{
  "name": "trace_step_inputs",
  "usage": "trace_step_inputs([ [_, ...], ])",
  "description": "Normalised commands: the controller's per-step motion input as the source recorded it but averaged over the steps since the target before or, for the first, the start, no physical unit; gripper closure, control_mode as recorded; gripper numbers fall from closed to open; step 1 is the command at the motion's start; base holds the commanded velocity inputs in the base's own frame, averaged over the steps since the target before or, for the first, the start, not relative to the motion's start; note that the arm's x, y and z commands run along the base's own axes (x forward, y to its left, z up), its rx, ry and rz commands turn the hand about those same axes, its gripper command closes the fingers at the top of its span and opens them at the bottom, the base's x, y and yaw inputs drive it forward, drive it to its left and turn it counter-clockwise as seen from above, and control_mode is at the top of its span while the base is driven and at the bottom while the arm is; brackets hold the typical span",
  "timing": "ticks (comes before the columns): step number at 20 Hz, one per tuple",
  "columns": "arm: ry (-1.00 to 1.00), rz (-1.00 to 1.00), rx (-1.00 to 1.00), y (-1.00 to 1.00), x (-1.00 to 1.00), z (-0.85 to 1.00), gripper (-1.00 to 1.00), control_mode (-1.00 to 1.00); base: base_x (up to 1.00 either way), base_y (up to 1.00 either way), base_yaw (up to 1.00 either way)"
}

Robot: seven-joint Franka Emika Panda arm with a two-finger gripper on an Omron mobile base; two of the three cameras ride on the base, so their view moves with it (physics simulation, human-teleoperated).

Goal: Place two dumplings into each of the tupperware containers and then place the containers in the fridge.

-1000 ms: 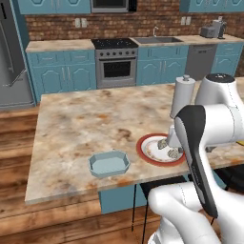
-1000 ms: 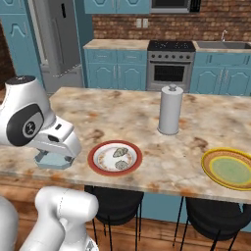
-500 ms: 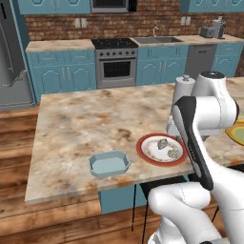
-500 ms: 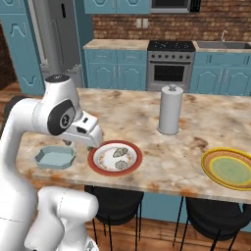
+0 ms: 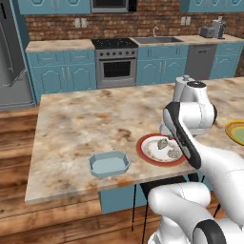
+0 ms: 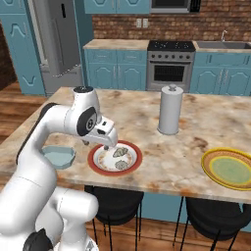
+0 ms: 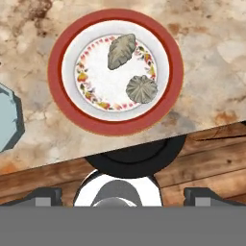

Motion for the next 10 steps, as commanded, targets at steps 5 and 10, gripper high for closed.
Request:
trace_step_inputs([
  [5, 0.0, 0.0, 0.0, -0.23, 0.61, -0.85, -1.0, -1.0, 0.0, 0.0, 0.0],
  [10, 0.0, 0.0, 0.0, -0.41, 0.49, -0.55, -1.0, -1.0, 0.0, 0.0, 0.0],
])
